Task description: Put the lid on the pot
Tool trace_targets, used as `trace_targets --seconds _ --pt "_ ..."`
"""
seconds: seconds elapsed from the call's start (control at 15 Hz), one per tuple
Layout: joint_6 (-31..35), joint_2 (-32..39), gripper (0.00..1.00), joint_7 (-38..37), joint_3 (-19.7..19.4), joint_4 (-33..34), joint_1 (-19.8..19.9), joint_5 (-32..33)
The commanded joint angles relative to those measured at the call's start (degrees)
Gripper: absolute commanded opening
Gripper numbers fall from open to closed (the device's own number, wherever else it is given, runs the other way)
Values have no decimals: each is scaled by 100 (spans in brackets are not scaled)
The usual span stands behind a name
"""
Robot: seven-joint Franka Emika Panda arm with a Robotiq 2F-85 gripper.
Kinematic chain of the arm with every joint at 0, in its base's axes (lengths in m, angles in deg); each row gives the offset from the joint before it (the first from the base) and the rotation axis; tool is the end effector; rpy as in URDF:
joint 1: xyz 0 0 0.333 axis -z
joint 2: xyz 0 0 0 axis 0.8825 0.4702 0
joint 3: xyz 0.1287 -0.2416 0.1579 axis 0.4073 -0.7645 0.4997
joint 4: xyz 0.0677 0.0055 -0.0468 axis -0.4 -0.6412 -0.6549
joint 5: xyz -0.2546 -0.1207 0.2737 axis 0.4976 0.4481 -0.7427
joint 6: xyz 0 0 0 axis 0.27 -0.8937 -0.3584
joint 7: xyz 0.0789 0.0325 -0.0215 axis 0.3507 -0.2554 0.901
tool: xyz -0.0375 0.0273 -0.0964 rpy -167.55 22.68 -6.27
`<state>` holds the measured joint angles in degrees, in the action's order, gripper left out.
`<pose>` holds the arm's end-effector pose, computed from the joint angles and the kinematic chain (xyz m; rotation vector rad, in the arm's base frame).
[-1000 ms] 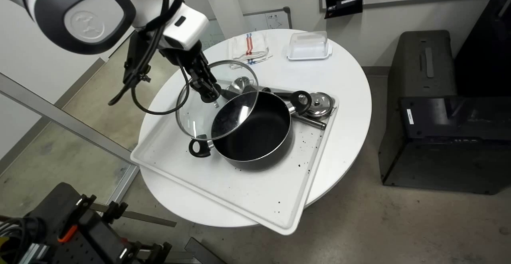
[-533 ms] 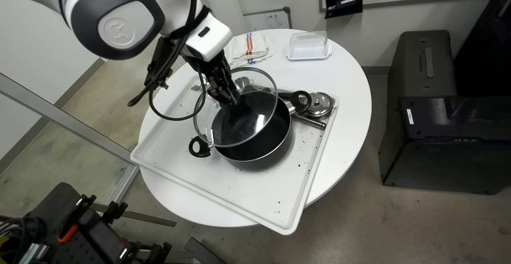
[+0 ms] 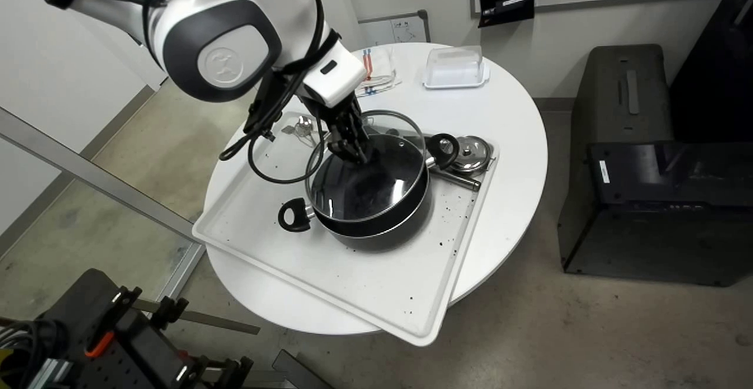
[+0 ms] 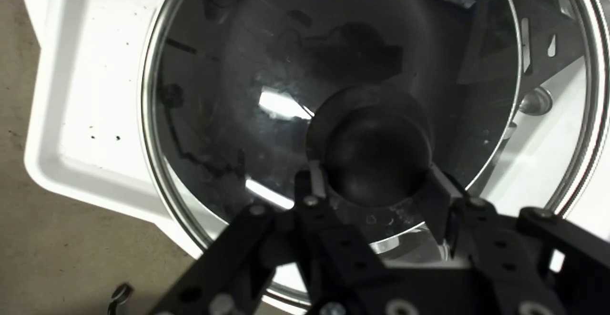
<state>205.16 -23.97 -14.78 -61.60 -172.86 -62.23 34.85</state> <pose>0.5992 -0.1328 0.1569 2.6768 -1.6147 0.1276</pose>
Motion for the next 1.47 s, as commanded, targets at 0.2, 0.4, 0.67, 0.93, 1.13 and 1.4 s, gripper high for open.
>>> trace_targets --seconds 0.2,0.4,0.67,0.93,1.13,1.4 --pt "-88 142 23 -162 33 248 61 -100" --pt "-39 68 23 -117 65 125 67 -116" --pt "31 32 23 -71 79 17 96 -128" --pt "4 59 23 -33 131 4 178 -186" --pt "-15 65 23 5 207 -18 255 -254" --pt "36 77 23 19 283 -39 300 -320"
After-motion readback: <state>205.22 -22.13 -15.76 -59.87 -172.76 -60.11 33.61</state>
